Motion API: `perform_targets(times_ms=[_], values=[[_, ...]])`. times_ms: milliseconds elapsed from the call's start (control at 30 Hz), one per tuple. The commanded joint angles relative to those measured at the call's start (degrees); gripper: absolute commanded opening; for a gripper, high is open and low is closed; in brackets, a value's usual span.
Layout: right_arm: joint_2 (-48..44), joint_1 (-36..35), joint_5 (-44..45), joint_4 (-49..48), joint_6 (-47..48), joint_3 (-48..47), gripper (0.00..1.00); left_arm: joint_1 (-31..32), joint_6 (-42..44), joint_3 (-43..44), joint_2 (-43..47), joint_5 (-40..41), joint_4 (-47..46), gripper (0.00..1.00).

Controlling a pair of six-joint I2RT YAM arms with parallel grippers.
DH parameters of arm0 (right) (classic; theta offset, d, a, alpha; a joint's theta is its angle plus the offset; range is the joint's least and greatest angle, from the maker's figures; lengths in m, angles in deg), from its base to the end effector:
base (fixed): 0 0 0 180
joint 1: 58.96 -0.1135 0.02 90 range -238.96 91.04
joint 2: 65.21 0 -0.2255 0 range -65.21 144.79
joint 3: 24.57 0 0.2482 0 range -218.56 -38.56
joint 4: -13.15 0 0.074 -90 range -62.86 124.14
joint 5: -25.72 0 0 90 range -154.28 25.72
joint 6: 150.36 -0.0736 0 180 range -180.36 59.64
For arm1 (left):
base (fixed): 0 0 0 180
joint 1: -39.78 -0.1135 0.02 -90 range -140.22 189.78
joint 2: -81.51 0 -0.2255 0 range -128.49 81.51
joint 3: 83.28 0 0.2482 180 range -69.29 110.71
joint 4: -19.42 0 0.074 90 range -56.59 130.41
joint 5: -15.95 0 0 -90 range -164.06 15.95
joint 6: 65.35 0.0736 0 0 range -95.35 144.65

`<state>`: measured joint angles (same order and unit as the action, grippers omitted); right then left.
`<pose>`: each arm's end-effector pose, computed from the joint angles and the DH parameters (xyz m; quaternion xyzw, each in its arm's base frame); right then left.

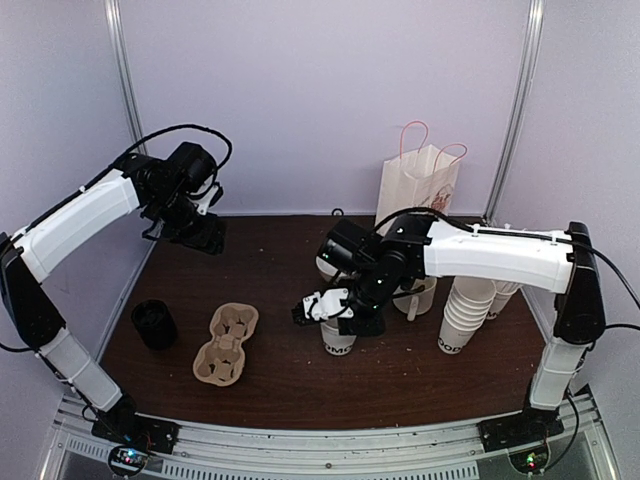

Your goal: Pack the takeout coffee

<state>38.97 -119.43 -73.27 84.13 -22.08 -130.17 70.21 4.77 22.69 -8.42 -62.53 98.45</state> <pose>0.1746 0.3316 0.2008 -0.7537 0.6282 0.1097 0.1587 0.2873 -0.1517 0.2774 0.0656 0.9655 -0.0104 0.2518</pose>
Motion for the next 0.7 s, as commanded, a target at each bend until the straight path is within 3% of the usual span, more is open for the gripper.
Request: perform_targets(times_ms=[0,267,500,667], values=[[0.98,-1.78,-1.02,-0.04,-1.18,-0.84,0.01,0.06,-0.92,-1.22,3.19,1.20,6.22,0.76],[1.43,-3.28,-1.84,-0.48,-1.47,-0.41,0.03,0.06,-2.41,-8.45,7.58,4.01,7.11,0.76],[1.75,-4.07,-1.53,-0.08,-1.62,0.31,0.09,0.06,-3.26,-11.71,8.98,1.68,3.99,0.75],[-0.07,-3.96,-2.26,3.65,-2.35,-1.70,0.28,0.06,-2.37,-11.32,9.33,0.43,4.42,0.75]])
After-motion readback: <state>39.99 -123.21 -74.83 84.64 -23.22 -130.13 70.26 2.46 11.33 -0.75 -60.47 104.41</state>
